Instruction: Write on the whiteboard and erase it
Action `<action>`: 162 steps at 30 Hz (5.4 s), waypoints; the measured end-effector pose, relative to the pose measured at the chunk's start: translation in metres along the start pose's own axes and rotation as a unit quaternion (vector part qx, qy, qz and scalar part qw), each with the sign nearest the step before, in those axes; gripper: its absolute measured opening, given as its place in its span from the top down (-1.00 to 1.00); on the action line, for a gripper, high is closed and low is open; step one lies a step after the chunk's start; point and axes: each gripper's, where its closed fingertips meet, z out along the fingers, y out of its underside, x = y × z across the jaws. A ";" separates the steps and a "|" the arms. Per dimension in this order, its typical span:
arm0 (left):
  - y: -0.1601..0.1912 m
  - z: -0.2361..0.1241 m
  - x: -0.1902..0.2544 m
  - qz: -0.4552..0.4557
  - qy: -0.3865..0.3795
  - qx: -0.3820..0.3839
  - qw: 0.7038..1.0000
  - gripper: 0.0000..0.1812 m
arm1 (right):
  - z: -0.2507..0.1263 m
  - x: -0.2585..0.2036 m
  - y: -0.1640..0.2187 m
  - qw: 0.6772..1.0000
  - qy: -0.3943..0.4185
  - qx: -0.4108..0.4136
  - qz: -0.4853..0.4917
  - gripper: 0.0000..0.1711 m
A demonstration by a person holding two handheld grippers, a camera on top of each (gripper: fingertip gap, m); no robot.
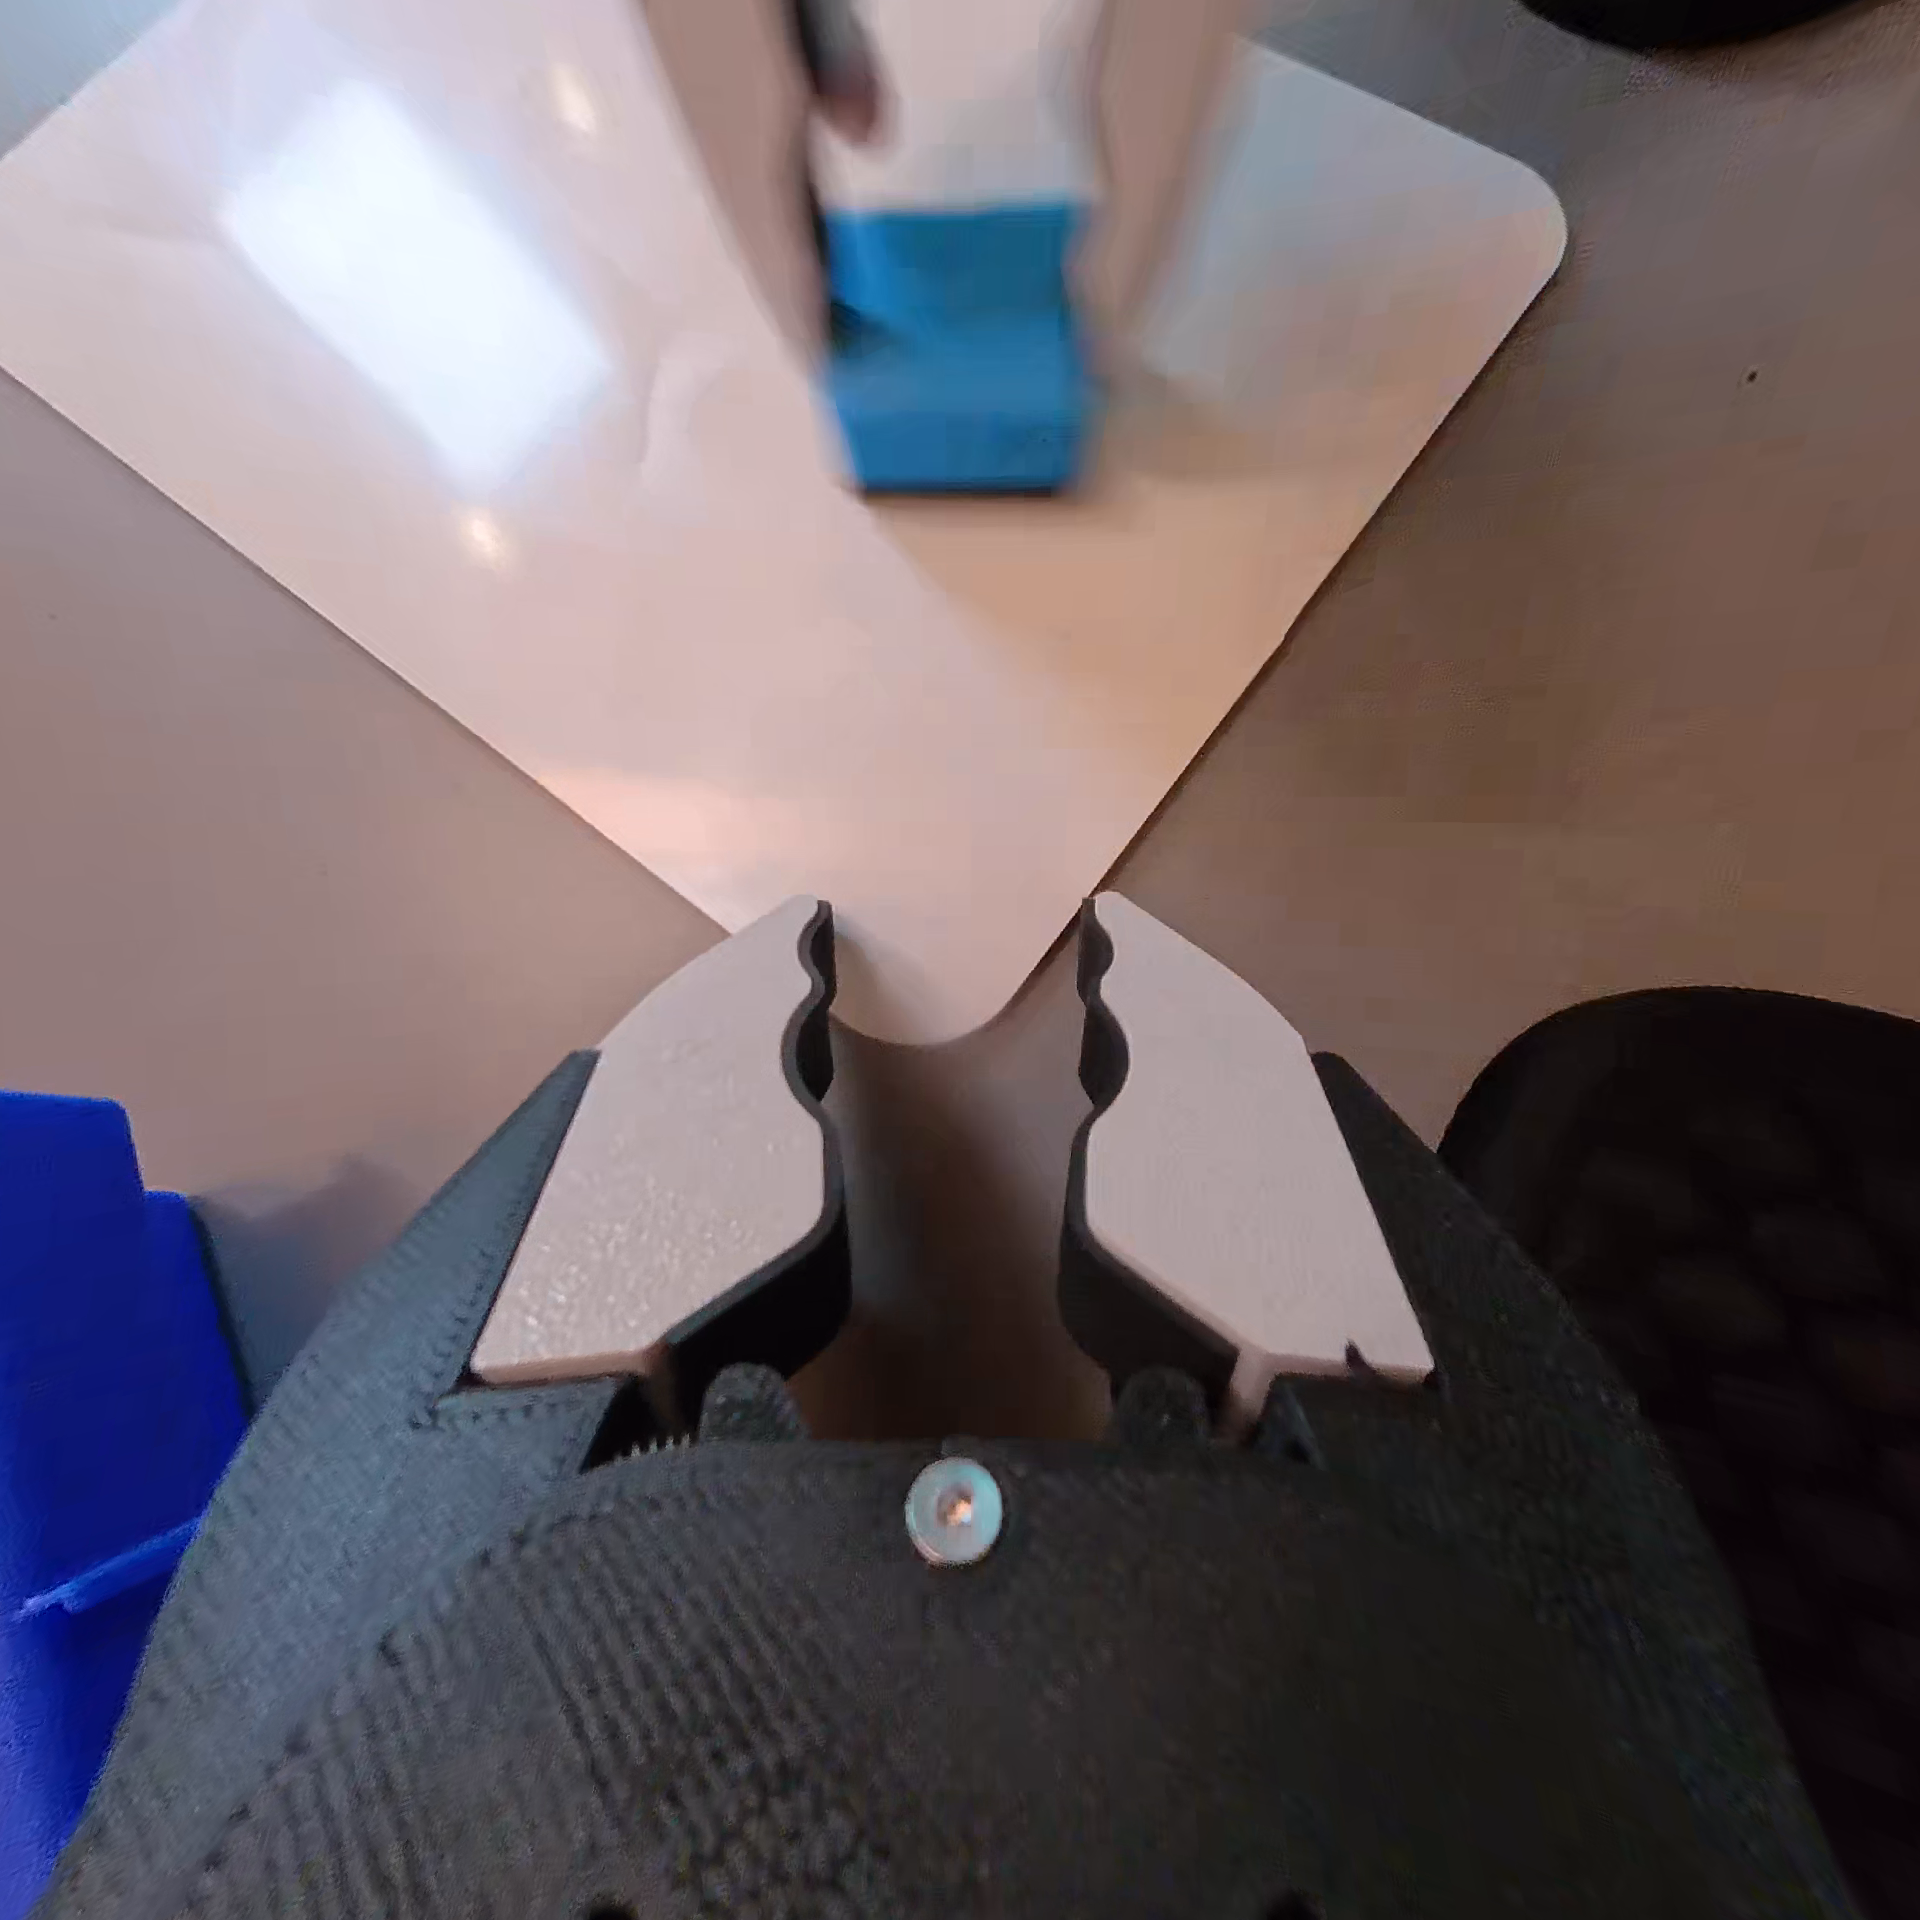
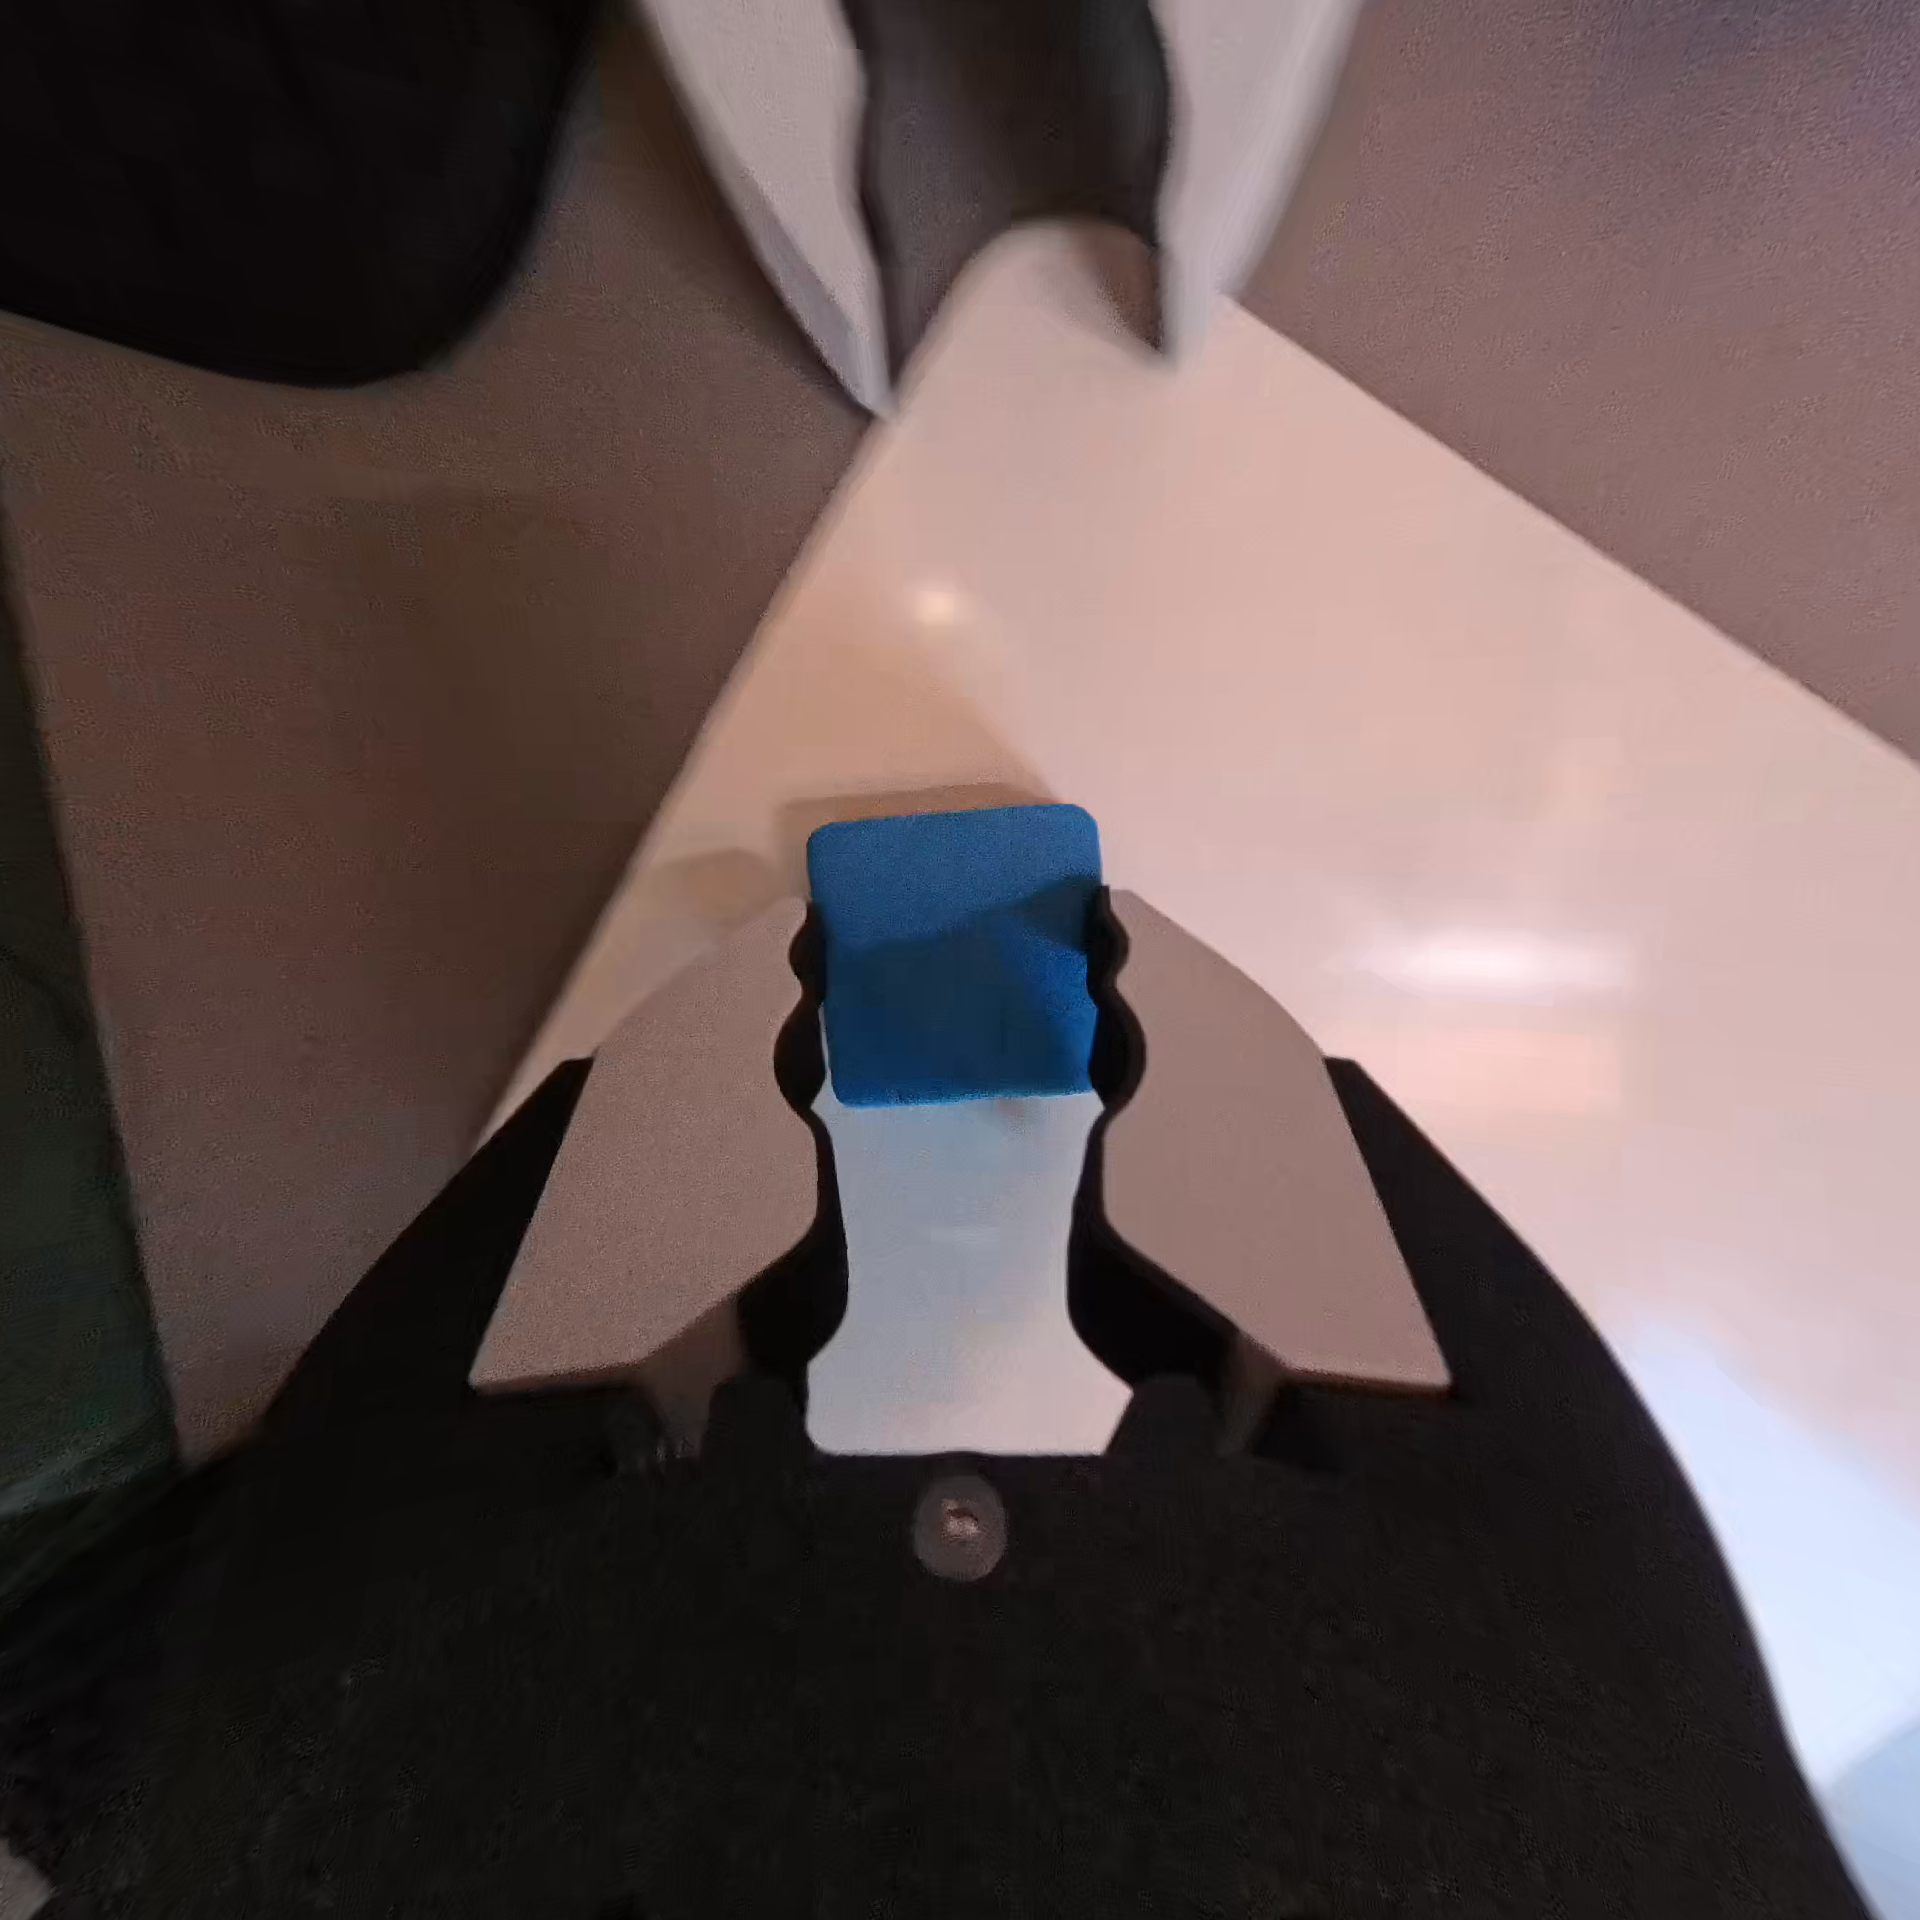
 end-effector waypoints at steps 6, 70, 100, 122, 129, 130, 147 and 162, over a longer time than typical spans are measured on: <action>0.000 0.000 -0.002 -0.008 -0.011 -0.002 1.000 0.45 | 0.002 0.098 -0.023 0.992 0.065 0.045 0.094 0.42; 0.005 -0.007 -0.042 -0.025 -0.096 0.014 0.995 0.32 | -0.065 -0.008 0.130 0.961 0.133 0.058 0.235 0.41; -0.022 -0.020 -0.035 -0.092 -0.038 0.128 0.987 0.57 | -0.092 0.239 0.156 0.886 0.273 0.115 0.355 0.41; -0.042 -0.039 -0.068 -0.091 -0.131 0.226 0.961 0.64 | -0.135 0.135 0.174 0.890 0.330 0.254 0.184 0.32; -0.043 -0.065 -0.088 -0.089 -0.228 0.209 0.947 0.58 | -0.191 0.120 0.253 0.880 0.384 0.152 0.233 0.29; -0.038 -0.069 -0.091 -0.102 -0.234 0.190 0.948 0.50 | -0.190 0.116 0.265 0.880 0.382 0.140 0.244 0.28; 0.065 -0.102 -0.117 -0.146 -0.279 -0.182 0.931 0.34 | -0.153 0.136 0.342 0.900 0.378 -0.092 0.196 0.61; 0.076 -0.076 -0.113 -0.092 -0.227 -0.248 0.937 0.69 | -0.156 0.128 0.339 0.898 0.392 -0.073 0.185 0.63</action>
